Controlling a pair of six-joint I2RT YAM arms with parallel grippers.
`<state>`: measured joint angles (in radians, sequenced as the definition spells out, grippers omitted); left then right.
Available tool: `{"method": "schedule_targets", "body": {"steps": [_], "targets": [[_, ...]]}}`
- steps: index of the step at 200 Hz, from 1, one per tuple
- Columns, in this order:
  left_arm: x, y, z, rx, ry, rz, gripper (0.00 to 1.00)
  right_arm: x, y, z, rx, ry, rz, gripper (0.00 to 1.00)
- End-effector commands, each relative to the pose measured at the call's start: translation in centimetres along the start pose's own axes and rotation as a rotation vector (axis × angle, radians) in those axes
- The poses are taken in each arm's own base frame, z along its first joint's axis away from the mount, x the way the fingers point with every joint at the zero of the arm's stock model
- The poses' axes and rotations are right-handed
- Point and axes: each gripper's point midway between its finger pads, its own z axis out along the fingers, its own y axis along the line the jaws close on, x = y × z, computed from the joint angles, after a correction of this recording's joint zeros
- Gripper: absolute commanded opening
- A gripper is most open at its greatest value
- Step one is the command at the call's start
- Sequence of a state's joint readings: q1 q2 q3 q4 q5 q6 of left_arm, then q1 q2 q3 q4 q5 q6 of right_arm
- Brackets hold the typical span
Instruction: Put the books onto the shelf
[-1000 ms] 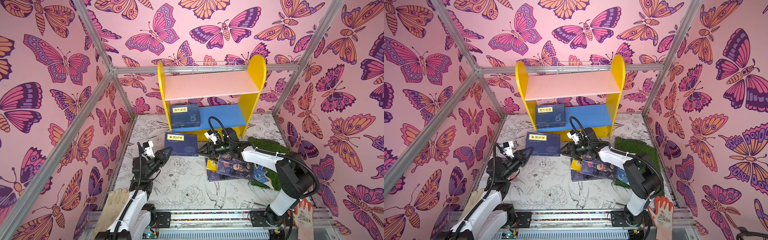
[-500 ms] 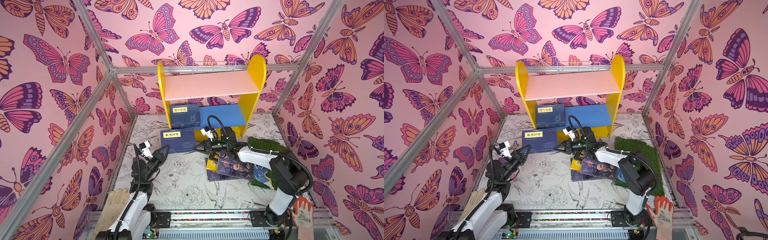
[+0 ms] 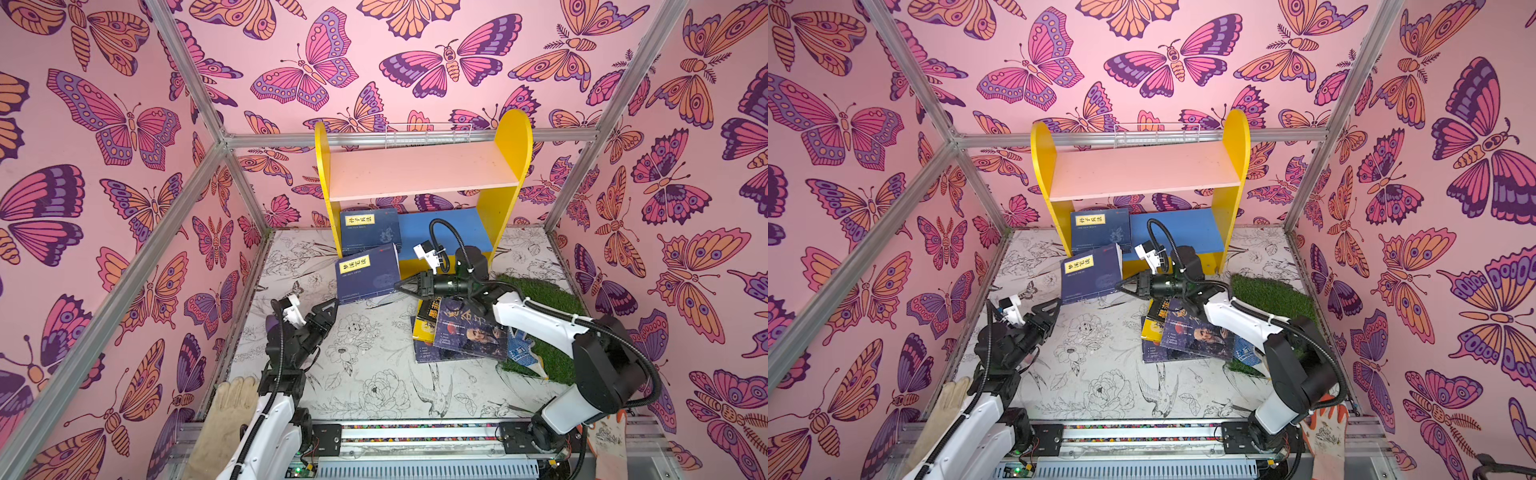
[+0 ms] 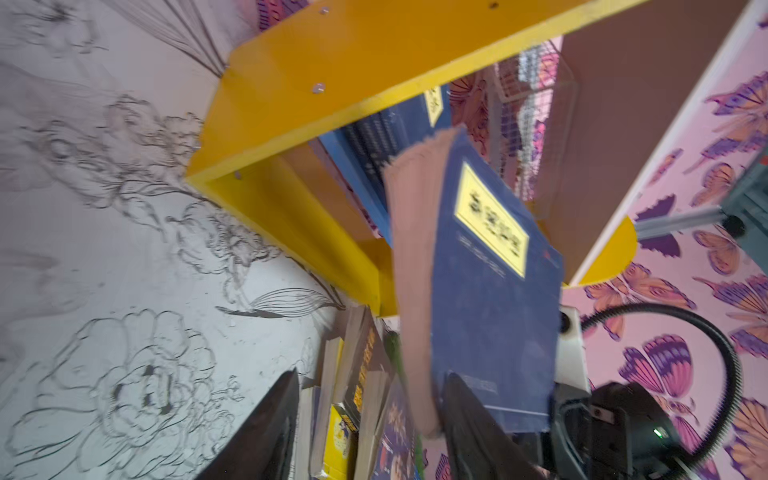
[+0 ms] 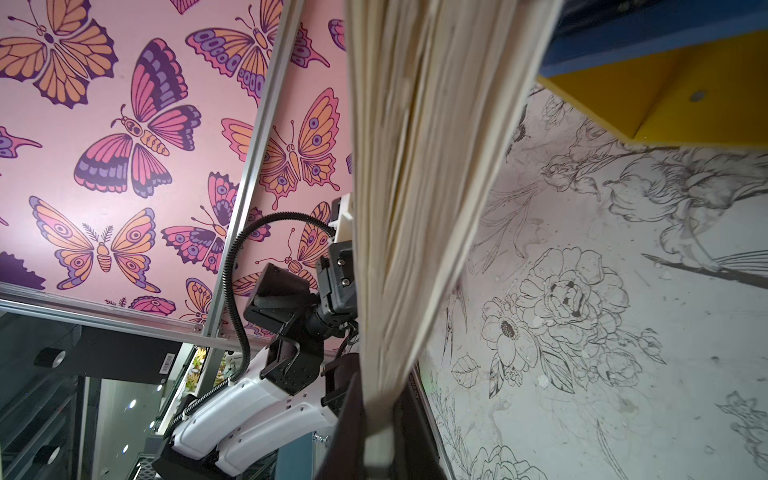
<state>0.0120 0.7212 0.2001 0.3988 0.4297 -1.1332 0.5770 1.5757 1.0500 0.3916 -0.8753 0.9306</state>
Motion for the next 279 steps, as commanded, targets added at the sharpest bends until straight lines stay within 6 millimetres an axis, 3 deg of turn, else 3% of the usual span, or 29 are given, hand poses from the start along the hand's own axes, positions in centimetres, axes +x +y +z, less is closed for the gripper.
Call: {"method": "schedule_targets", "body": {"steps": [1, 25, 49, 55, 76, 123, 189, 279], "targets": [[1.4, 6.9, -1.0, -0.290, 0.014, -0.056, 0.57, -3.9, 4.0, -3.8, -0.008, -0.119, -0.209, 0.00], [2.1, 7.7, -1.0, -0.314, 0.043, -0.068, 0.57, -6.6, 3.1, -5.7, 0.050, -0.166, -0.227, 0.00], [2.2, 7.7, -0.9, -0.314, 0.053, -0.067, 0.57, -9.0, 2.0, -5.7, 0.065, -0.176, -0.223, 0.00], [2.1, 7.6, -0.9, -0.312, 0.052, -0.063, 0.57, -9.5, 0.5, -5.0, 0.075, -0.161, -0.195, 0.00], [2.1, 7.2, -0.8, -0.303, 0.059, -0.050, 0.57, -11.5, -0.7, -3.4, 0.052, -0.149, -0.168, 0.00], [2.7, 7.4, -1.0, -0.308, 0.087, -0.051, 0.57, -15.0, -2.0, -1.3, 0.019, -0.163, -0.152, 0.00], [2.6, 7.3, -1.2, -0.320, 0.088, -0.039, 0.57, -16.0, -4.7, 1.1, 0.021, -0.080, -0.067, 0.00], [2.8, 7.4, -1.2, -0.325, 0.104, -0.033, 0.57, -16.7, -6.7, 3.8, 0.029, -0.037, -0.040, 0.00]]}}
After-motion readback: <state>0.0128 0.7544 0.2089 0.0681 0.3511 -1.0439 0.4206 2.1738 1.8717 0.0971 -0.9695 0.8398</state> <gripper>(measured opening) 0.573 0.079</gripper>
